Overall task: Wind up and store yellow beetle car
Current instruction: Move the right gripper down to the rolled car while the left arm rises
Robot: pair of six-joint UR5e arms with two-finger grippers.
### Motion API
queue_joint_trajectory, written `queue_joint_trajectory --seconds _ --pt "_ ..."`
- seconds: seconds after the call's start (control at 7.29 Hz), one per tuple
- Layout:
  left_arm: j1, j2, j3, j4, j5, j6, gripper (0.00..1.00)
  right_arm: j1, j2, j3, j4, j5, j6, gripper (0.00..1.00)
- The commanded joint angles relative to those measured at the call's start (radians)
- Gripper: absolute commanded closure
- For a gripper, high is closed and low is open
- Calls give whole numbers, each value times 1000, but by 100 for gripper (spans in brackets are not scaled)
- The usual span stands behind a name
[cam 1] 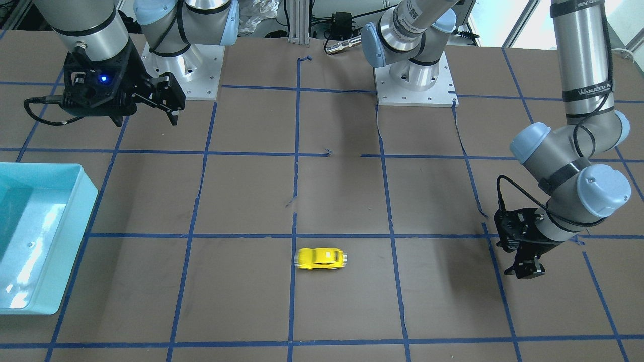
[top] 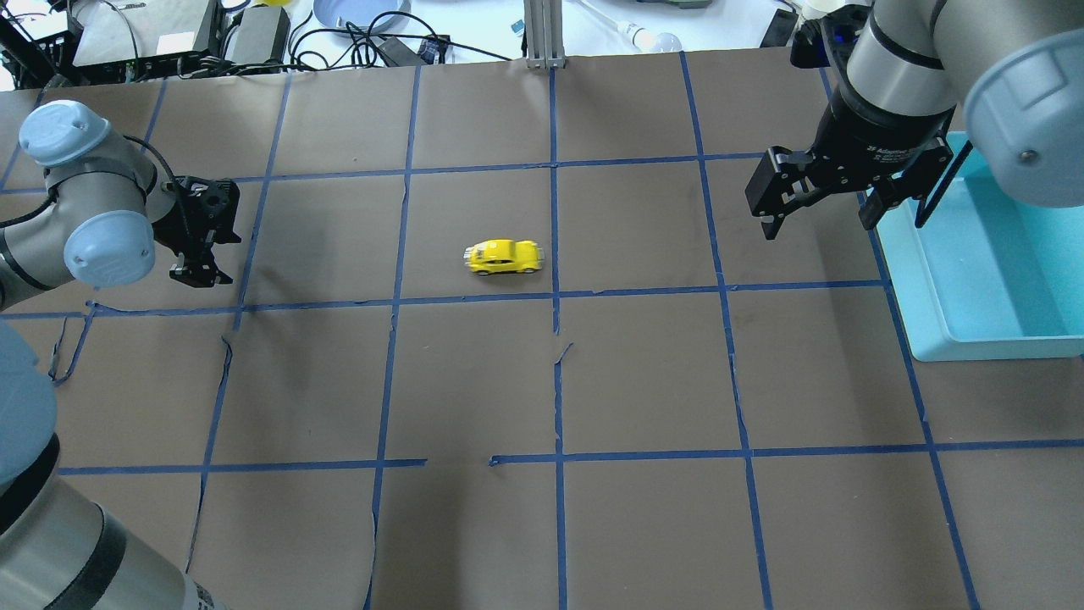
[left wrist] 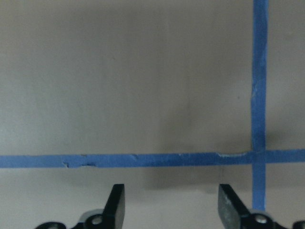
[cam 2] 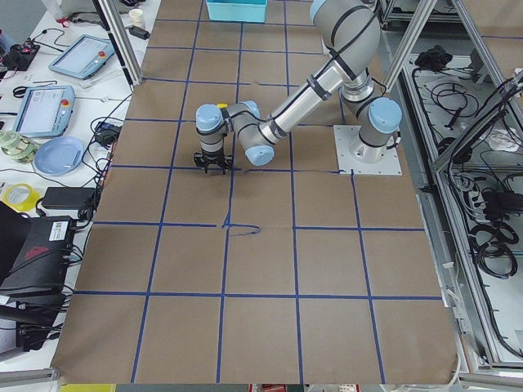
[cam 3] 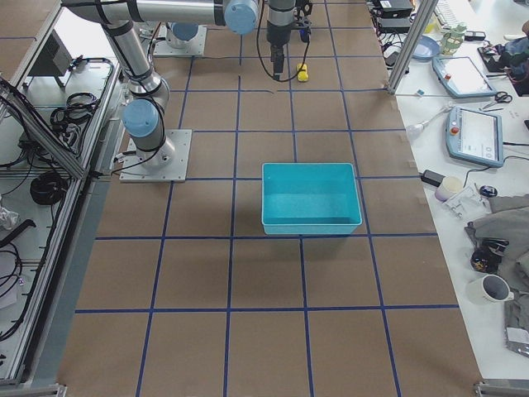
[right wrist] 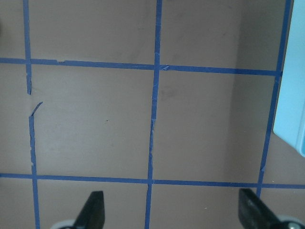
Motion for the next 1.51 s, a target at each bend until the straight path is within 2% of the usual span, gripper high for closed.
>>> queue_joint_trajectory --seconds 0.0,0.14,0.41,0.55,0.69,0.82,1.1,1.24,1.37 --pt "-100 67 4 -69 -20 -204 26 0 0 1 -1 0 0 0" --pt "-160 106 14 -101 -21 -357 26 -1 2 1 -1 0 0 0" --pt "-292 163 104 -271 -6 -674 23 -1 2 1 0 0 0 0" --pt "-339 166 155 -331 -8 -920 9 -1 3 1 0 0 0 0" --pt "-378 172 207 -394 -9 -1076 8 -1 6 -1 -1 -3 -24 0" --pt "-410 184 252 -455 -8 -1205 4 -1 14 1 -4 -40 -88 0" --pt "-445 250 333 -586 -3 -1454 0 -12 34 4 -47 -188 -127 0" --pt "-446 290 350 -633 -2 -1599 0 -12 84 7 -105 -187 -155 0" --pt "-446 331 338 -643 -2 -1766 0 -14 151 9 -166 -181 -292 0"
